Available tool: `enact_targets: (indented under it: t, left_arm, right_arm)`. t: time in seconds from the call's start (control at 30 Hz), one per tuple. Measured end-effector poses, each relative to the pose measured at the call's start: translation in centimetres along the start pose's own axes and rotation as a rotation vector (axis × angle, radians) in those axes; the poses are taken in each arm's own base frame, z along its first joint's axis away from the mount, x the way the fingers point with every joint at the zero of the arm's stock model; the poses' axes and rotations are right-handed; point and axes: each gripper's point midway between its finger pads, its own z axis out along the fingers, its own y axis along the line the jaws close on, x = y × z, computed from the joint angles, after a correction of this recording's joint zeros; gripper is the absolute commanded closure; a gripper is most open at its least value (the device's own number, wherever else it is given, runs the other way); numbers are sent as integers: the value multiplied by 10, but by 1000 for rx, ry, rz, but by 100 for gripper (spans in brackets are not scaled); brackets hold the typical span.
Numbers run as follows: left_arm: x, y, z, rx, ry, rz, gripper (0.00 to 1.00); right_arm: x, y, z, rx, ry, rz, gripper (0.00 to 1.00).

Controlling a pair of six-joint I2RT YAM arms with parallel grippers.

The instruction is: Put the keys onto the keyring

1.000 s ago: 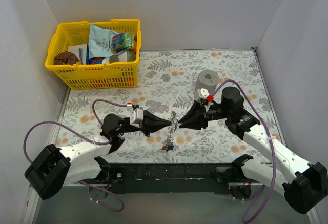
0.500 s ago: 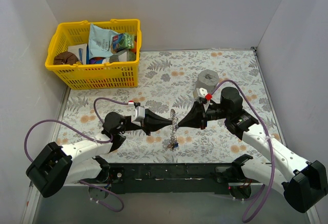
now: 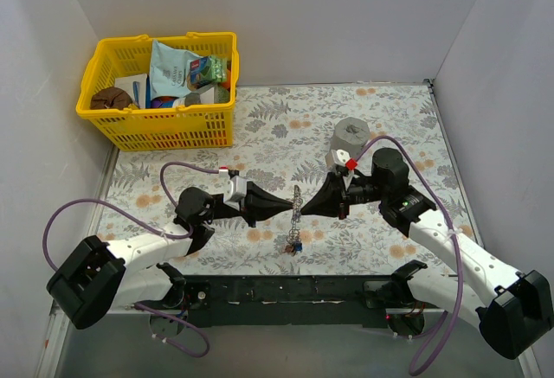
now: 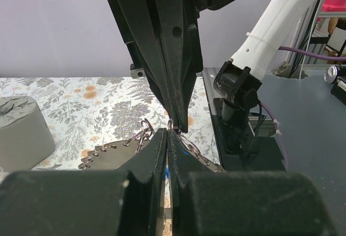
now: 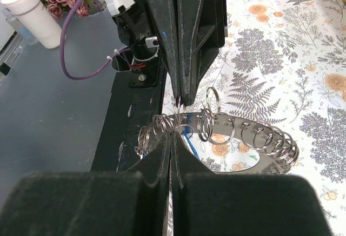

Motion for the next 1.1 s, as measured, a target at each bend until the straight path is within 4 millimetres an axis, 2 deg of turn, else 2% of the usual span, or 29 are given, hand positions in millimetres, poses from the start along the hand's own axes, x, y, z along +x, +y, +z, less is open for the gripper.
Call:
enact_targets:
  t: [0.77,0.9,1.03,1.1]
  left_arm:
    - [-6,-2,3,20,-20,-3,100]
    - [-3,0,3,15,-9,-2,100]
    - [0,2,2,2,6,-4,100]
    - [1,2,2,0,10,-1,100]
  right_arm:
    - [16,1,7,-10,31,43,99]
    - [12,1,2,33,29,7,89]
    - [4,5,-3,65,26,-44,72]
    - [-1,5,-5,70,23,-64,67]
